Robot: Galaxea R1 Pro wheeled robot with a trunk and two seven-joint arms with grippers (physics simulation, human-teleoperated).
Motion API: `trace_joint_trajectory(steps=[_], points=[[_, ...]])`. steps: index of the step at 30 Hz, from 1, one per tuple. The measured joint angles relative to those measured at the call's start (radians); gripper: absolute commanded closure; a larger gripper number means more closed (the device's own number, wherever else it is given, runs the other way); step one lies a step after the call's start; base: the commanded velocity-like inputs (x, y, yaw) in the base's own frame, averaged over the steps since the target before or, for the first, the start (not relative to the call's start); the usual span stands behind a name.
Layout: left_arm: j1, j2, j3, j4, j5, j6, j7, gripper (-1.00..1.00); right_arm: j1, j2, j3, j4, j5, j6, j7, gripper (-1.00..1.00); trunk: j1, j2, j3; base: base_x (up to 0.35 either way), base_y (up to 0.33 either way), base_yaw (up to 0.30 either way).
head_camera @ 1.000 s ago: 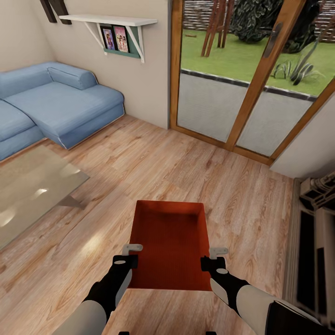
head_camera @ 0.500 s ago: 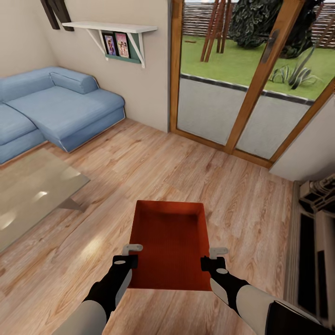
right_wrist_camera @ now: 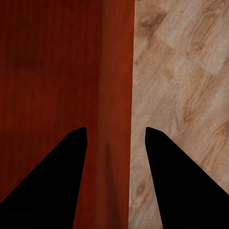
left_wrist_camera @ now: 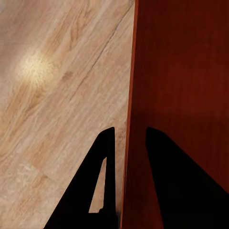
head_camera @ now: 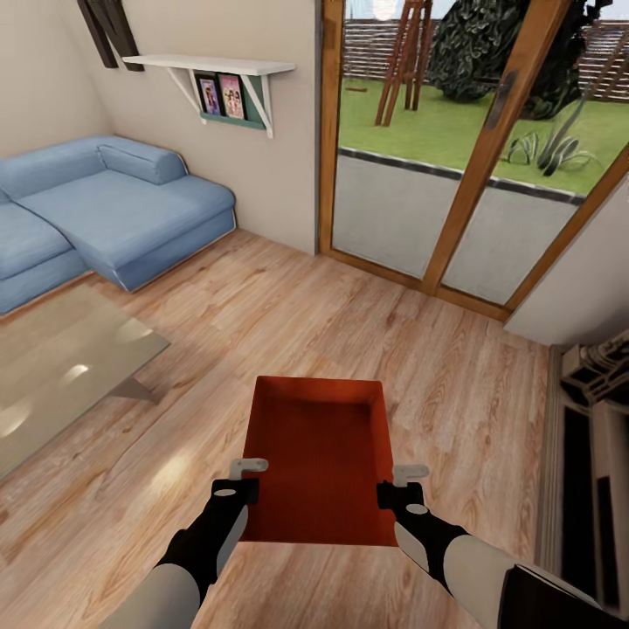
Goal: Move the two storage containers from the living room to the garage. In the garage, place one container on the floor and stack the other container on top of it (either order is fine).
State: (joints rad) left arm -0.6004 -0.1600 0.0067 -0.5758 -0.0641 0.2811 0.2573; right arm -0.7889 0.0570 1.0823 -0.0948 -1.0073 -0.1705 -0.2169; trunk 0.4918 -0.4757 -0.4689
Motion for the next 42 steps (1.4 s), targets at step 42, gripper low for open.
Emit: trace_joint_trajectory(steps=[42], points=[[0.0,0.003,-0.003,0.003,0.006,-0.017,-0.003,1.0,0.0,0.001,-0.002,0.001,0.004,-0.015,-0.001,1.0,0.0,0.0,0.065,0.0,0.0,0.0]])
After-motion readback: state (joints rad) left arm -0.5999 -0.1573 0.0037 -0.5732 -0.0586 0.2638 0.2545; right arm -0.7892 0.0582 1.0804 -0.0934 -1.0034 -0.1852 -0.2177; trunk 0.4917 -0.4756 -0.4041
